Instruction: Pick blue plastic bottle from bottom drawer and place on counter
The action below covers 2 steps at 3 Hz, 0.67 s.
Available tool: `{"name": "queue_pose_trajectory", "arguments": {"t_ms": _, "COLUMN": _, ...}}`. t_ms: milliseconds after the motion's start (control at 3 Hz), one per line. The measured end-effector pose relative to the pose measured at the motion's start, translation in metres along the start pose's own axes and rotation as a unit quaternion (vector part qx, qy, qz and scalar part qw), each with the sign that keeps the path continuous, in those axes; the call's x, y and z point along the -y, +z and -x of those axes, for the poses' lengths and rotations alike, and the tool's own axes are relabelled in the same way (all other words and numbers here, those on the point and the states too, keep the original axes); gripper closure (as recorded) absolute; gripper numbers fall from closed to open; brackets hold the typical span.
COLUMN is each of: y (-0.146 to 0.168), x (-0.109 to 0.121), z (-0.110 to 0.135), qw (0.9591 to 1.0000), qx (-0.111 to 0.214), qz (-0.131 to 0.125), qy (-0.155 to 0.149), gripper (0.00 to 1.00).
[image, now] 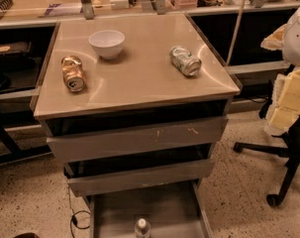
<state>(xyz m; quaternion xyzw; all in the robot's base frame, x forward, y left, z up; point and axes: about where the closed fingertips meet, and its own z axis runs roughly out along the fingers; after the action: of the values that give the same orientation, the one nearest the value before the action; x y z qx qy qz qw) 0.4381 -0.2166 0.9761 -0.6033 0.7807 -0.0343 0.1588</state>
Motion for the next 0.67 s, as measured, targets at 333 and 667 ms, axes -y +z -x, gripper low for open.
{"name": "queue_pose_trajectory", "arguments": {"t_ms": 333, "y": 0.007, "x": -0.007, "z": 0.002, "qw": 1.0, "qx": 0.002, "qz": 0.001, "qy": -0.004, "gripper": 0.0}}
{"name": "queue_pose_trajectory", "arguments": {"t_ms": 667, "y": 0.045, "x": -0.028, "z": 0.006, "qw": 0.9995, "qx": 0.024, "qz": 0.02, "qy": 0.006, "gripper": 0.0}}
